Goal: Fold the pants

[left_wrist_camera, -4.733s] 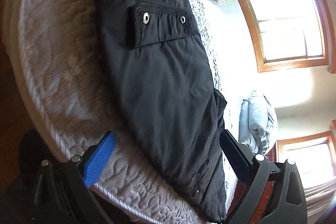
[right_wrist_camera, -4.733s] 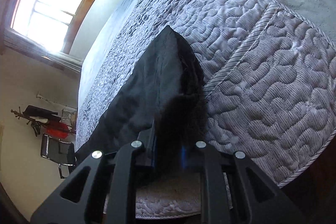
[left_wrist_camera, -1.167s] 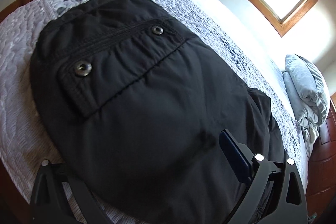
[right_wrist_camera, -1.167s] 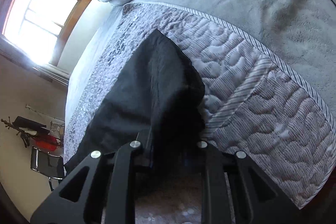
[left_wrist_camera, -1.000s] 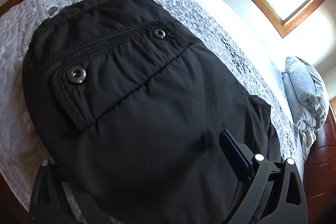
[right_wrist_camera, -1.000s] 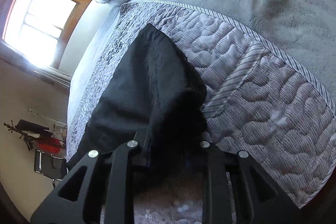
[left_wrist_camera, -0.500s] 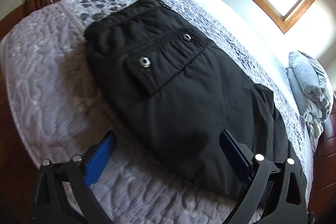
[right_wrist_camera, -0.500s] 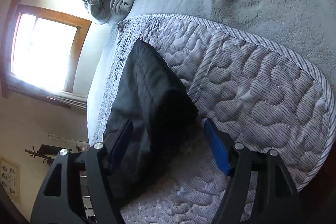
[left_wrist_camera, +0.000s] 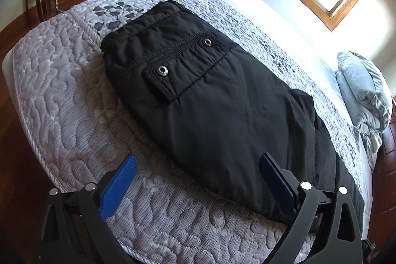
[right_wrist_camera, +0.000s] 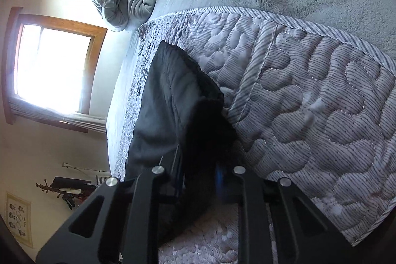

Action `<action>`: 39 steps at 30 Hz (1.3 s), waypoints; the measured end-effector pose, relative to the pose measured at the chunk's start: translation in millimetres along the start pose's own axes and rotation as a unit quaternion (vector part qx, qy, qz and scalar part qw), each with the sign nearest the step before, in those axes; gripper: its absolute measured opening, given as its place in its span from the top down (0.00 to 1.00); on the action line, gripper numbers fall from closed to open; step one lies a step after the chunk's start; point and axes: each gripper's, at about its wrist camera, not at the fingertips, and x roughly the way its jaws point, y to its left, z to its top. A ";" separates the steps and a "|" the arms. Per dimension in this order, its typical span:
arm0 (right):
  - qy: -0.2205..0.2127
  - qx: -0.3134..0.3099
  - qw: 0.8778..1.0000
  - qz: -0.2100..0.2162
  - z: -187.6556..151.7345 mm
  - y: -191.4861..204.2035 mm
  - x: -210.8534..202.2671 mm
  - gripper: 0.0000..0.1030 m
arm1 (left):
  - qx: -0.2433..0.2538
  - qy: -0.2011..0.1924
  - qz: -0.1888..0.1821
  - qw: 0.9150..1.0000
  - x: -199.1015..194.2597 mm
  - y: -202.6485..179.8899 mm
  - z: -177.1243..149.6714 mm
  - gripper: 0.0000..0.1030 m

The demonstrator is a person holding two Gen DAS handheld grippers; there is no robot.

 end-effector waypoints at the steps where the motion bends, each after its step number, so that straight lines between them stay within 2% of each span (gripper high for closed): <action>1: -0.002 -0.003 1.000 -0.007 -0.6 2.5 -0.6 0.82 | 0.001 0.004 0.001 1.000 1.4 -0.4 -0.6 0.04; 8: -0.028 -0.063 0.997 -0.034 -4.4 42.9 -10.6 0.84 | -0.003 0.013 -0.003 1.000 1.3 4.2 -2.9 0.04; 15: -0.062 -0.168 0.983 -0.027 -23.2 122.2 -24.3 0.84 | -0.015 0.014 -0.012 1.000 -5.4 14.1 -1.4 0.04; 22: -0.064 -0.291 0.955 -0.012 -66.1 213.8 -19.1 0.84 | -0.011 0.016 -0.022 1.000 -12.4 16.8 -1.1 0.04; 26: -0.056 -0.347 0.936 -0.001 -97.3 250.1 -10.4 0.84 | -0.013 0.014 -0.025 1.000 -17.6 20.9 -0.5 0.04; 31: -0.022 -0.405 0.914 0.025 -141.3 284.2 9.0 0.83 | -0.017 0.014 -0.030 0.999 -22.7 26.3 0.6 0.04; 34: -0.005 -0.442 0.897 0.026 -170.2 301.0 21.6 0.84 | -0.019 0.015 -0.031 0.999 -24.9 29.9 0.5 0.04; 39: 0.037 -0.473 0.880 0.033 -208.0 314.3 46.2 0.84 | -0.028 0.018 -0.030 0.999 -26.1 38.1 0.0 0.04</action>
